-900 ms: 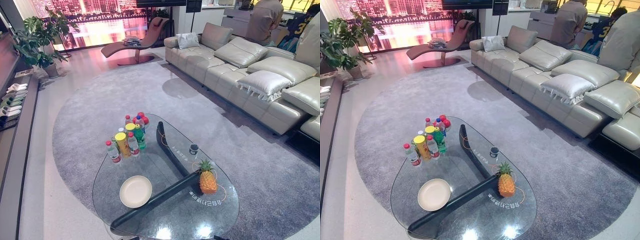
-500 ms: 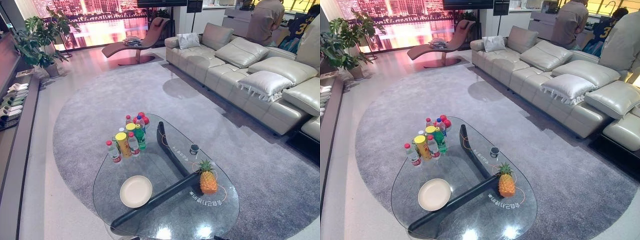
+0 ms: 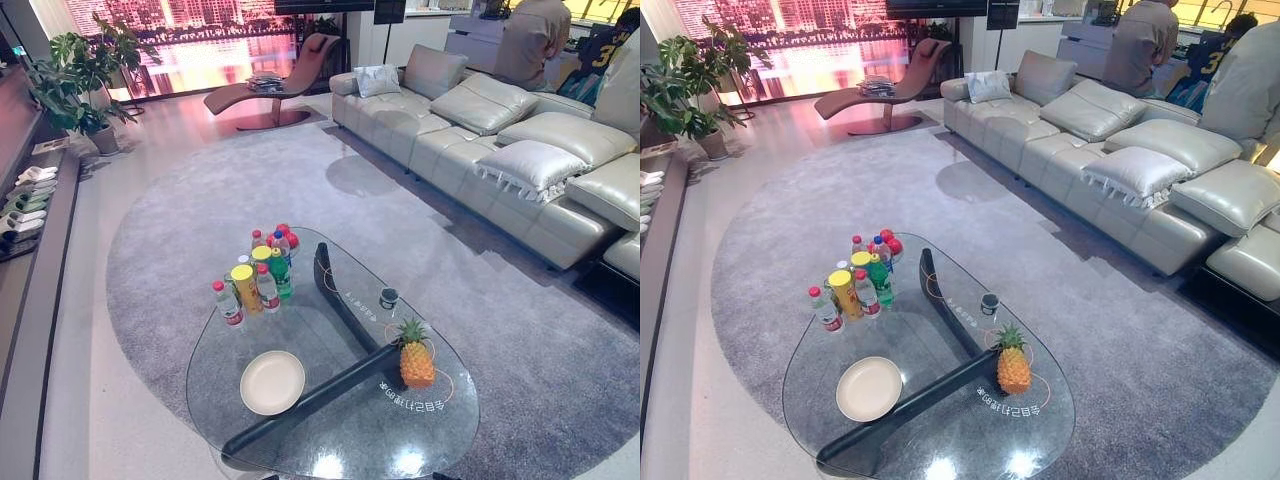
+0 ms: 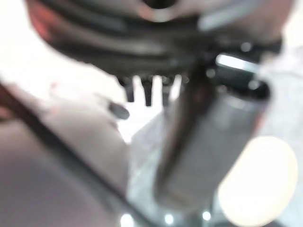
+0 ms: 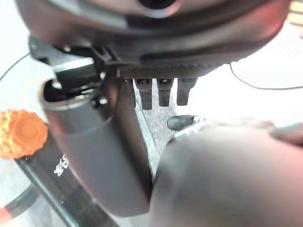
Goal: Pick up the fruit to the plate
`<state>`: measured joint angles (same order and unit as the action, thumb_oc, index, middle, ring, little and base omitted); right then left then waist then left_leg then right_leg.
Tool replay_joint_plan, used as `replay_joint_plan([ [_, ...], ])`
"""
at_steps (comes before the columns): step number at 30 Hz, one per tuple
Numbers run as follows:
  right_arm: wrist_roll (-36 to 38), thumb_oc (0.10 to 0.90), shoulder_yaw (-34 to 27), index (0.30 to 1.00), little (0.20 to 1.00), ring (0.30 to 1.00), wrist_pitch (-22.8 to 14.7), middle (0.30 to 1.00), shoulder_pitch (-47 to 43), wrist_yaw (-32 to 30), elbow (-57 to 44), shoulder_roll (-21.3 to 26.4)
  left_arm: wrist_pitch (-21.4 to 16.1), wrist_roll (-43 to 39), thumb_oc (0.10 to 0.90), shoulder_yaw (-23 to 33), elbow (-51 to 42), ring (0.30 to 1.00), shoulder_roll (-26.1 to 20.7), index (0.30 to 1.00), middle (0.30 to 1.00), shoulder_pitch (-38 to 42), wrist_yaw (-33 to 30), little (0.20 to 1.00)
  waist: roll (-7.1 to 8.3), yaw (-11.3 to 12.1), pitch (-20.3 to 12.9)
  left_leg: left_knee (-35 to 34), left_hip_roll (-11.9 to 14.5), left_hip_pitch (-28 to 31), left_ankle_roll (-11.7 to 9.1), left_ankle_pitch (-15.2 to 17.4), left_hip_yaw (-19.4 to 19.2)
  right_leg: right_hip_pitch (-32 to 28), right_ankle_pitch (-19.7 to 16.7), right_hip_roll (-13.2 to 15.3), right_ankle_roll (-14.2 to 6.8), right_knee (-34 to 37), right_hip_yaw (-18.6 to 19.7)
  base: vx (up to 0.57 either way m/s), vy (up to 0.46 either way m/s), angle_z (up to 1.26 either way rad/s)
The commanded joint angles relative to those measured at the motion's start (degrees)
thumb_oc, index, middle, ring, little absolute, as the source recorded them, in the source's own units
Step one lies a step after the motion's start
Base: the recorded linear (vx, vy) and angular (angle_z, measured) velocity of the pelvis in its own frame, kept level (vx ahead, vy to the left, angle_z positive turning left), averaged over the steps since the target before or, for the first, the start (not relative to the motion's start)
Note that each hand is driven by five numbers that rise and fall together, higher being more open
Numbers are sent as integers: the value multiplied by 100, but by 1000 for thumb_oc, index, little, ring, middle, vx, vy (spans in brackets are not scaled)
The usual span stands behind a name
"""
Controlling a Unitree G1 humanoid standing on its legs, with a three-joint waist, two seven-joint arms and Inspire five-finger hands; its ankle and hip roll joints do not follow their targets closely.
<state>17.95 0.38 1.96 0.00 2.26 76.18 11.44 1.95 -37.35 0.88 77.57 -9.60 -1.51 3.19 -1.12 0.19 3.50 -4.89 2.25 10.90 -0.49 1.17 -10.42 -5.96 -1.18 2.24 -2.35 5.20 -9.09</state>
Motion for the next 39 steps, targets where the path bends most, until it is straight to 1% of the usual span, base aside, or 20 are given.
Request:
replay_joint_plan([
  [1,-62,800,103,900,900,900,-136,900,-242,-538,587,46,-152,-105,800,150,358,900,32,900,900,435,-73,900,233,47,154,-1,-154,-108,-137,64,62,-193,-131,300,-334,-120,-23,38,-11,-2],
  [3,79,800,14,900,900,900,-269,900,-267,-842,565,99,-174,-142,800,156,352,900,13,900,900,424,-79,900,241,38,238,46,-138,-172,-138,52,21,-92,-117,283,-330,-200,6,0,0,0],
  [7,376,800,-142,900,900,900,-487,900,-338,-1163,439,188,-147,-204,800,130,315,900,-43,900,900,447,-73,900,254,35,388,116,-136,-325,-110,40,11,107,-105,248,-326,-321,87,-20,-22,-6],
  [9,612,800,-211,900,900,900,-756,900,-438,-1391,211,240,-112,-281,800,54,240,900,-88,900,900,502,-84,900,283,50,555,269,-134,-539,-83,52,16,324,-96,238,-316,-453,136,-118,-52,-9],
  [11,859,800,-257,900,900,900,-1018,900,-662,-1619,-60,291,-116,-404,800,-34,163,900,-139,900,900,646,-97,900,326,77,809,490,-136,-853,-60,65,9,613,-87,231,-293,-625,151,-247,-73,-14],
  [15,1137,800,-319,900,900,900,-1560,900,-977,-1916,-514,395,-174,-559,800,-111,83,900,-224,900,900,802,-127,900,415,166,1195,1020,-182,-1369,-54,146,60,983,-56,254,-248,-914,73,-161,-74,-6],
  [16,1191,800,-334,900,900,900,-1590,900,-1010,-1960,-646,423,-184,-560,800,-106,68,900,-241,900,900,803,-122,900,432,175,1251,1138,-180,-1458,-64,168,63,1040,-33,259,-236,-989,45,-70,-66,0],
  [17,1268,800,-353,900,900,900,-1700,900,-1036,-2066,-845,460,-194,-551,800,-109,42,900,-265,900,900,792,-120,900,449,181,1318,1281,-175,-1572,-69,193,78,1125,-5,260,-219,-1098,24,-56,-52,1],
  [21,1342,800,-468,900,900,900,-1866,900,-1093,-2293,-1678,682,-260,-577,800,-141,-80,900,-379,900,900,663,35,900,475,183,1507,1665,-158,-1907,-62,265,105,1414,95,235,-145,-1438,-18,-20,-21,0],
  [23,1381,800,-525,900,900,900,-1860,900,-1141,-2333,-2053,834,-280,-619,800,-151,-147,900,-429,900,900,616,105,900,478,190,1590,1779,-176,-2037,-43,290,128,1530,123,219,-130,-1543,-17,-13,-7,2],
  [27,1405,800,-550,900,900,900,-1972,900,-1312,-2476,-2750,1104,-249,-770,800,-161,-221,900,-535,900,900,629,229,900,469,211,1782,1945,-189,-2295,-7,317,145,1778,154,192,-126,-1726,-65,-54,-15,3],
  [30,1286,800,-503,900,900,900,-2042,900,-1462,-2608,-3339,1308,-252,-903,800,-159,-317,900,-611,900,900,622,267,900,462,222,1941,2064,-197,-2478,14,334,148,1971,175,186,-139,-1876,-100,-20,-4,2],
  [32,1232,800,-473,900,900,900,-2018,900,-1609,-2691,-3746,1453,-253,-976,800,-162,-397,900,-654,900,900,621,302,900,446,224,2069,2152,-211,-2607,28,345,155,2110,186,196,-138,-1976,-113,-28,12,5],
  [37,1001,800,-446,900,900,900,-2000,900,-1931,-2748,-4356,1615,-260,-1116,800,-200,-497,900,-658,900,900,672,368,900,406,208,2283,2322,-250,-2864,48,355,175,2357,213,193,-102,-2133,-96,-28,39,3],
  [38,855,800,-396,900,900,900,-1975,900,-2096,-2861,-4764,1641,-245,-1218,800,-260,-576,900,-655,900,900,702,389,900,378,208,2414,2468,-258,-3003,58,419,165,2484,278,193,-78,-2267,-89,-8,69,3],
  [39,817,800,-378,900,900,900,-1960,900,-2179,-2900,-4912,1637,-235,-1256,800,-288,-623,900,-648,900,900,721,376,900,379,204,2442,2476,-274,-3076,64,389,173,2552,254,194,-66,-2274,-87,-1,85,1],
])
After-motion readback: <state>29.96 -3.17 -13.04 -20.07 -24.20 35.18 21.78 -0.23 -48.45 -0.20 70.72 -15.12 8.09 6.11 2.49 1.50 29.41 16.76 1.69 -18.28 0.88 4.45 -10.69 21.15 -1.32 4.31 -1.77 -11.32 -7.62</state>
